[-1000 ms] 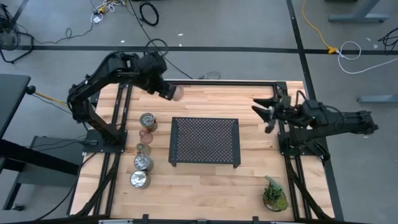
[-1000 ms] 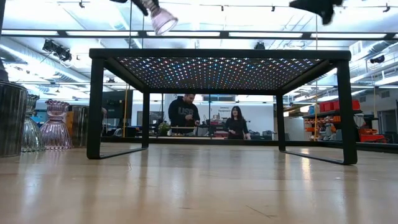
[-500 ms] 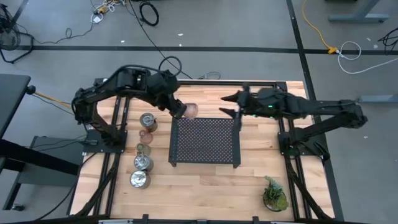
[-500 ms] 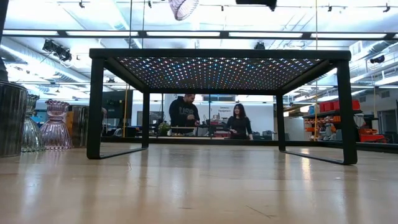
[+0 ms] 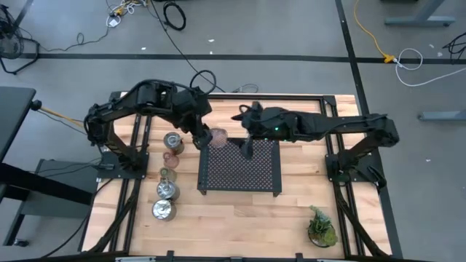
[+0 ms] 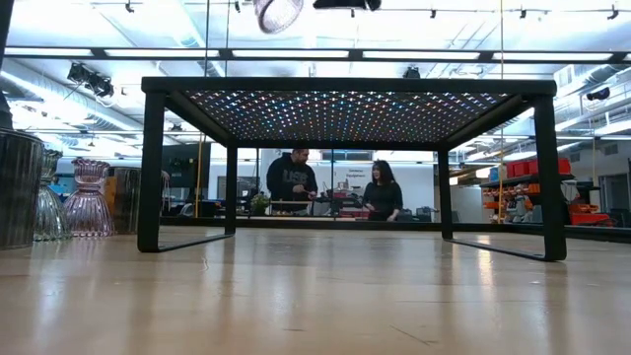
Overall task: Pick & Place candle stick holders
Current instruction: Put the pink candle holder on the shelf
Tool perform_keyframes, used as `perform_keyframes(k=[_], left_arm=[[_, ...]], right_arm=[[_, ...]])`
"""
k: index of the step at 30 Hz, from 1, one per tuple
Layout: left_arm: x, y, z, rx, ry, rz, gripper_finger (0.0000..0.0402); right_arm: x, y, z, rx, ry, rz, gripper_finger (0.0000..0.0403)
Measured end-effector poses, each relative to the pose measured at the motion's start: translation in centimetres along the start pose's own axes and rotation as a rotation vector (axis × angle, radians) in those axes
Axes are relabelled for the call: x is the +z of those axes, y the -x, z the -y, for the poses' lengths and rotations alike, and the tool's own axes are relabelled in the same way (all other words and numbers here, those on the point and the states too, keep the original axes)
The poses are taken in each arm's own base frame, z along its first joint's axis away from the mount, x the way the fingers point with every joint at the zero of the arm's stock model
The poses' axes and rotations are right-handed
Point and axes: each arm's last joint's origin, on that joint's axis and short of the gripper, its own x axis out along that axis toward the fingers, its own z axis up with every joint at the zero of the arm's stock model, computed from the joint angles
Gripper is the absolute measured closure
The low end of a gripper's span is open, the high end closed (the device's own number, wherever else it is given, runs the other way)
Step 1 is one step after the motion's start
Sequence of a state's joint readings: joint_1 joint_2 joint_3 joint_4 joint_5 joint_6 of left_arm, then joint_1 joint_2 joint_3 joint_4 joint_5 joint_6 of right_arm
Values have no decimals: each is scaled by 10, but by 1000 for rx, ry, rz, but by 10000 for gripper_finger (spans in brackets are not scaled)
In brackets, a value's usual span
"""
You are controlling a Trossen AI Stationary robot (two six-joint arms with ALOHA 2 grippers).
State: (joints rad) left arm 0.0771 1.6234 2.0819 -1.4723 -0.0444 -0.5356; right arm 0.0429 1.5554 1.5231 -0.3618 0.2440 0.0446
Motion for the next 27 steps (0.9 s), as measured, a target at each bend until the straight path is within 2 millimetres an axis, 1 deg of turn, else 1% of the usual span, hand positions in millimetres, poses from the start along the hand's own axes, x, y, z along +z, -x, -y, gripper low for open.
perform_keyframes(k=[3,7,11,14,18,21,27], left_arm=[[0,0,-2,14,-29,-2,235],[0,0,-2,14,-72,-1,235],[1,0,-1,7,-74,2,235],[1,0,-1,7,-94,2,235],[1,0,-1,4,-99,3,235],[1,0,-1,0,-99,9,235],[2,0,1,-16,-98,16,235]], right_arm=[[6,-6,-10,14,-4,13,27],[7,-16,-17,-6,-18,24,25],[5,-25,-19,-51,-20,31,25],[-1,-34,-21,-33,-33,8,25],[-1,-39,-22,-26,-71,28,25],[-5,-45,-24,-28,-68,14,25],[-5,-53,-23,-33,-85,42,25]])
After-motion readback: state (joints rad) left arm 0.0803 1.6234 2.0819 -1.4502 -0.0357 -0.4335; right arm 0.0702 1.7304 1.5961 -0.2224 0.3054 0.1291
